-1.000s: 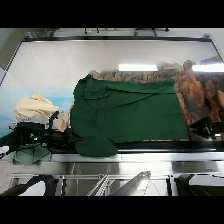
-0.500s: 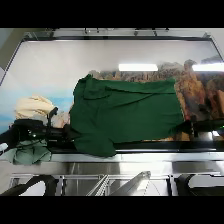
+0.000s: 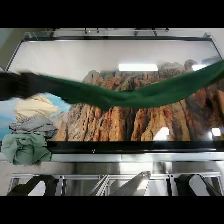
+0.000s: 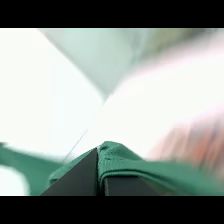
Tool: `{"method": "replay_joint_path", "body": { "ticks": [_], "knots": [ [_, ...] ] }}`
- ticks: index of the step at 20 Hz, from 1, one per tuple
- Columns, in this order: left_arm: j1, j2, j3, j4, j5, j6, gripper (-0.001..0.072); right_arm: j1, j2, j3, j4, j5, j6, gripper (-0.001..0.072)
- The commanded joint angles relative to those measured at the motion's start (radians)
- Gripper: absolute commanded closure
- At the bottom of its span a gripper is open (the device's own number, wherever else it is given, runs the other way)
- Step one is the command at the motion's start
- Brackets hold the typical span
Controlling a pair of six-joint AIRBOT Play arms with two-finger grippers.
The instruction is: Fold the shirts.
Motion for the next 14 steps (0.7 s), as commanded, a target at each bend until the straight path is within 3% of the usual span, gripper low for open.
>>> {"method": "replay_joint_path", "body": {
  "ticks": [1, 4, 6, 9, 14],
  "knots": [
    [0.093, 0.113, 0.369, -0.029, -0.018, -0.002, 0.0679, -0.107, 0.262, 0.136, 0.132, -0.22, -0.035, 0.0695],
    [0.345, 0.122, 0.54, -0.029, 0.023, -0.025, 0.0678, -0.101, 0.257, 0.229, 0.105, -0.268, -0.026, 0.0695],
    [0.419, 0.092, 0.53, -0.032, 0.037, -0.041, 0.0678, -0.099, 0.227, 0.234, 0.081, -0.267, -0.019, 0.0694],
    [0.345, 0.003, 0.387, -0.03, 0.028, -0.052, 0.0678, -0.047, 0.166, 0.23, -0.12, -0.267, 0.003, 0.0695],
    [0.031, -0.29, 0.108, 0.101, -0.005, 0.007, 0.0679, 0.228, -0.05, 0.085, -0.344, -0.345, -0.043, 0.0695]
  ]
}}
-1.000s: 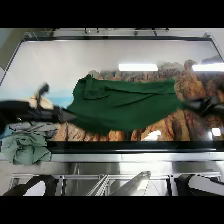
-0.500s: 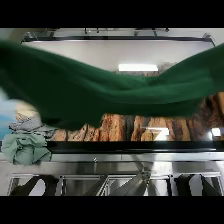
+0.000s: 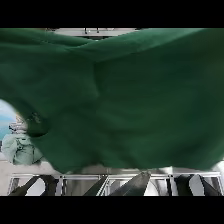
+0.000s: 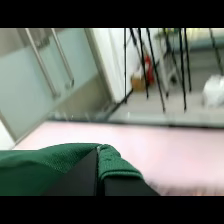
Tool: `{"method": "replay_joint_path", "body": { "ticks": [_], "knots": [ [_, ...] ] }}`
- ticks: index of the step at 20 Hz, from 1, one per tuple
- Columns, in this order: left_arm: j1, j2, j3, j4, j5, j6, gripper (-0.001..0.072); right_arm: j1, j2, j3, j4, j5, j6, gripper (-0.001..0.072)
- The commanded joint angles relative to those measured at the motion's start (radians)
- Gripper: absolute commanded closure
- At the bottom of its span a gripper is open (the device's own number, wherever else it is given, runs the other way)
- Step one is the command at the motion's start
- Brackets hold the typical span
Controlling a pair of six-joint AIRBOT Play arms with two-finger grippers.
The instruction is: Fold the shirts.
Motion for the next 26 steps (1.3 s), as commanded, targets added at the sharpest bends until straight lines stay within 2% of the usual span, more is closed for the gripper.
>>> {"method": "replay_joint_path", "body": {
  "ticks": [1, 4, 7, 12, 17, 22, 26],
  "knots": [
    [-0.19, -0.229, -0.156, 0.109, -0.055, 0.05, 0.0679, 0.184, -0.17, -0.109, -0.185, -0.117, -0.045, 0.0695],
    [-0.241, -0.483, -0.157, 0.128, -0.129, 0.074, 0.0679, 0.252, -0.38, -0.154, -0.277, -0.265, -0.055, 0.0695],
    [-0.229, -0.739, -0.026, 0.128, -0.138, 0.036, 0.0681, 0.249, -0.61, -0.151, -0.266, -0.327, -0.092, 0.0696],
    [-0.226, -0.956, 0.259, 0.131, -0.135, -0.058, 0.0682, 0.249, -0.877, -0.075, -0.146, -0.314, -0.155, 0.0697],
    [-0.209, -0.981, 0.324, 0.133, -0.095, -0.092, 0.0682, 0.222, -0.879, -0.006, -0.129, -0.288, -0.171, 0.0697],
    [-0.216, -0.974, 0.218, 0.133, 0.057, -0.125, 0.0682, 0.134, -0.875, -0.022, -0.163, -0.072, -0.159, 0.0697],
    [-0.213, -0.903, 0.017, 0.133, 0.035, -0.116, 0.0682, 0.066, -0.875, -0.074, -0.193, 0.047, -0.159, 0.0697]
  ]
}}
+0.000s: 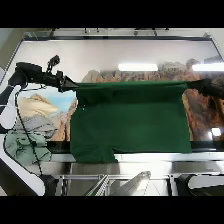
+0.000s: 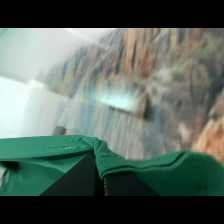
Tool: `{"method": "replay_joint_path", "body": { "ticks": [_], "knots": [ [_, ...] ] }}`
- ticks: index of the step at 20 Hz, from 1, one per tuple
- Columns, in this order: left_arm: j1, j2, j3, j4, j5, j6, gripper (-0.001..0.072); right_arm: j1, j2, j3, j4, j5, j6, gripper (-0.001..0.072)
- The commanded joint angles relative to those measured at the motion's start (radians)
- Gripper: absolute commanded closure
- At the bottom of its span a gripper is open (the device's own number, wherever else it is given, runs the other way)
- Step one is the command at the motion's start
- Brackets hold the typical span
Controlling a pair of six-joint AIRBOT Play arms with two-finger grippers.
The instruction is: Fold the shirts.
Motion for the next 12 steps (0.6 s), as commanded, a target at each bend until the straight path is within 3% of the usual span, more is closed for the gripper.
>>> {"method": "replay_joint_path", "body": {
  "ticks": [1, 12],
  "knots": [
    [0.008, 0.063, -0.178, 0.0, -0.005, 0.0, 0.0682, -0.048, -0.001, -0.059, -0.063, 0.113, 0.005, 0.0697],
    [0.007, 0.193, -0.6, 0.105, -0.222, 0.05, 0.0682, -0.049, -0.002, -0.222, -0.209, 0.076, -0.026, 0.0696]
  ]
}}
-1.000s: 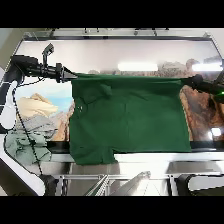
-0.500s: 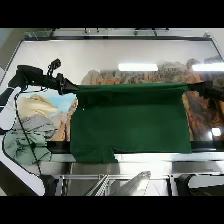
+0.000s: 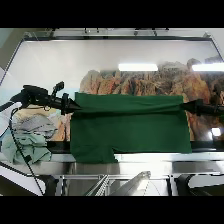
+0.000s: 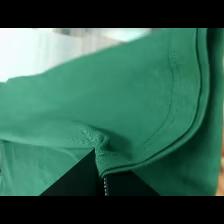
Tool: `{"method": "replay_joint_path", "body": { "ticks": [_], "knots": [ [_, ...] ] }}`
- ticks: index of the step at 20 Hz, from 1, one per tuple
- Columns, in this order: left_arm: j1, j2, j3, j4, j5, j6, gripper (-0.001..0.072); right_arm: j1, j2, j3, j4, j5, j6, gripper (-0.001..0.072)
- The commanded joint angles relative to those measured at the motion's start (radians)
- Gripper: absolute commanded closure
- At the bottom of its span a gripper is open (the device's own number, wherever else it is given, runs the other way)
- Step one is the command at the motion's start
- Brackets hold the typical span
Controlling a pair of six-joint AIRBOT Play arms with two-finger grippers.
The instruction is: Fold the shirts.
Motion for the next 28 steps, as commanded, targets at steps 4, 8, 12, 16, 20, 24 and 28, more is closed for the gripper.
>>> {"method": "replay_joint_path", "body": {
  "ticks": [4, 8, 12, 16, 20, 24, 28],
  "knots": [
    [0.0, 0.013, -0.102, 0.018, -0.123, 0.028, 0.0682, -0.001, -0.003, -0.014, -0.068, -0.002, 0.028, 0.0695],
    [0.009, 0.013, -0.051, 0.019, -0.106, 0.028, 0.0688, -0.001, -0.002, -0.013, -0.175, -0.024, 0.12, 0.0642],
    [0.011, 0.013, -0.007, 0.019, -0.012, 0.0, 0.0076, -0.009, 0.021, -0.013, -0.3, -0.015, 0.264, 0.0391],
    [0.056, 0.035, -0.006, 0.019, 0.137, -0.053, 0.007, -0.058, 0.15, -0.013, -0.378, 0.029, 0.344, 0.0391],
    [0.163, 0.213, -0.191, 0.02, 0.136, -0.041, 0.007, -0.138, 0.301, -0.019, -0.501, 0.039, 0.426, 0.0389],
    [0.305, 0.423, -0.423, 0.02, 0.07, -0.036, 0.0069, -0.168, 0.38, -0.146, -0.64, 0.04, 0.469, 0.019],
    [0.392, 0.579, -0.608, 0.02, -0.012, -0.036, 0.0069, -0.167, 0.379, -0.308, -0.669, 0.029, 0.464, 0.0192]
  ]
}}
